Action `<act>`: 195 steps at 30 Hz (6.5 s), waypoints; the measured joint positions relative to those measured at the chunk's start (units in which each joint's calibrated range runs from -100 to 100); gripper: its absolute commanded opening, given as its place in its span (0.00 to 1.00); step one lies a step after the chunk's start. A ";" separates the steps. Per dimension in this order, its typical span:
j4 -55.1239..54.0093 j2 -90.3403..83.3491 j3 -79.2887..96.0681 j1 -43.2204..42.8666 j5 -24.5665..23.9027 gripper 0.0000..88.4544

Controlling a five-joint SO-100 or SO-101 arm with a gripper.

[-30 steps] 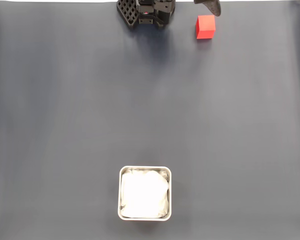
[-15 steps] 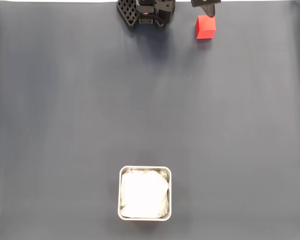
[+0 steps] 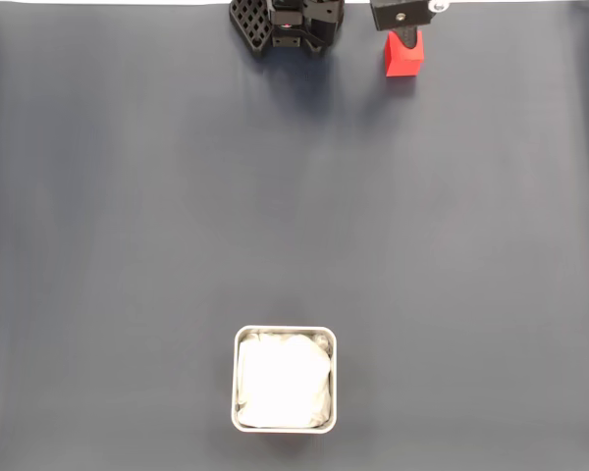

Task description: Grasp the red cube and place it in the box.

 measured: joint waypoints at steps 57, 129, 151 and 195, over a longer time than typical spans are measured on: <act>-10.98 -6.60 16.37 5.42 2.25 0.39; -17.58 14.50 -5.24 11.50 -1.56 0.05; -17.58 34.48 -27.76 25.74 -2.88 0.05; -17.58 61.75 -65.28 53.19 -4.59 0.05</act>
